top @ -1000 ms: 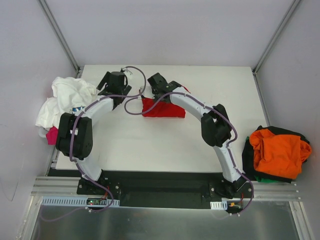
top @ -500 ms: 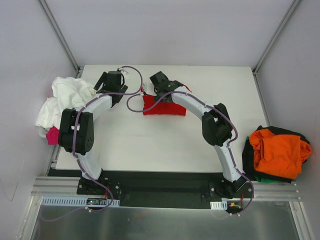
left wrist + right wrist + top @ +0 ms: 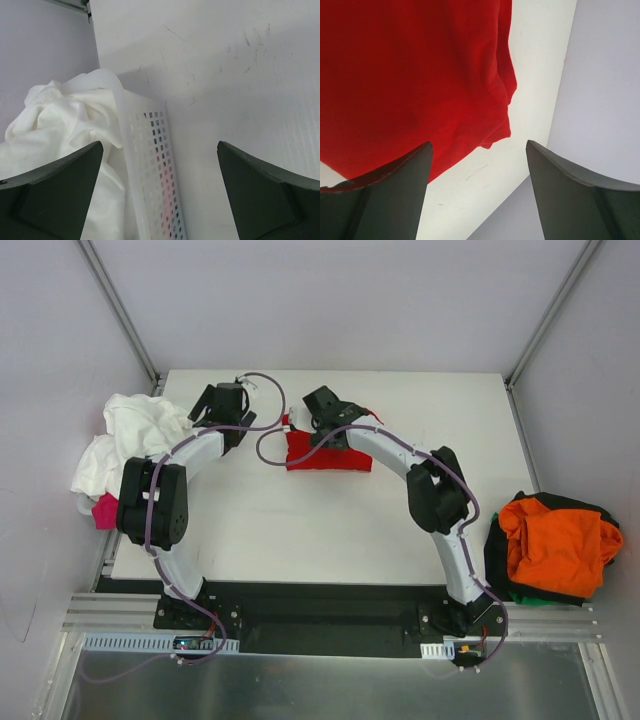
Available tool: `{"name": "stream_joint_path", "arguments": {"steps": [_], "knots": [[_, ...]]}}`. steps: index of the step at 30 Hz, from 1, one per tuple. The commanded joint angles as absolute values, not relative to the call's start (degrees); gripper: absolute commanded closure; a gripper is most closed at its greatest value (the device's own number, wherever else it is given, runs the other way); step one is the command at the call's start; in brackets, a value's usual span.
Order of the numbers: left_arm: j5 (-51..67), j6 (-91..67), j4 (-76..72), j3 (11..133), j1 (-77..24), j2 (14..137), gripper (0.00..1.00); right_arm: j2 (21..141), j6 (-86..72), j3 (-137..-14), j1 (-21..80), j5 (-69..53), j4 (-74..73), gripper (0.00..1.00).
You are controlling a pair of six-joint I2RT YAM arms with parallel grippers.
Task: Fold and stack the t-shirts
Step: Grab one side of the 2/3 rectangular tshirt with both arms
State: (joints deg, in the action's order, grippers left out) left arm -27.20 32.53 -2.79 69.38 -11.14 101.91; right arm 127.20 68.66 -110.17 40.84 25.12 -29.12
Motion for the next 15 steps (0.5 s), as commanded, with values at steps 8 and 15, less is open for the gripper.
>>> {"name": "stream_joint_path", "arguments": {"steps": [8, 15], "knots": [[-16.9, 27.5, -0.3, 64.5, -11.8, 92.9, 0.01, 111.8, 54.4, -98.4, 39.7, 20.1, -29.3, 0.04], [-13.0, 26.2, 1.8, 63.1, -12.8, 91.4, 0.00, 107.6, 49.4, -91.9, 39.7, 19.8, -32.0, 0.04]]}}
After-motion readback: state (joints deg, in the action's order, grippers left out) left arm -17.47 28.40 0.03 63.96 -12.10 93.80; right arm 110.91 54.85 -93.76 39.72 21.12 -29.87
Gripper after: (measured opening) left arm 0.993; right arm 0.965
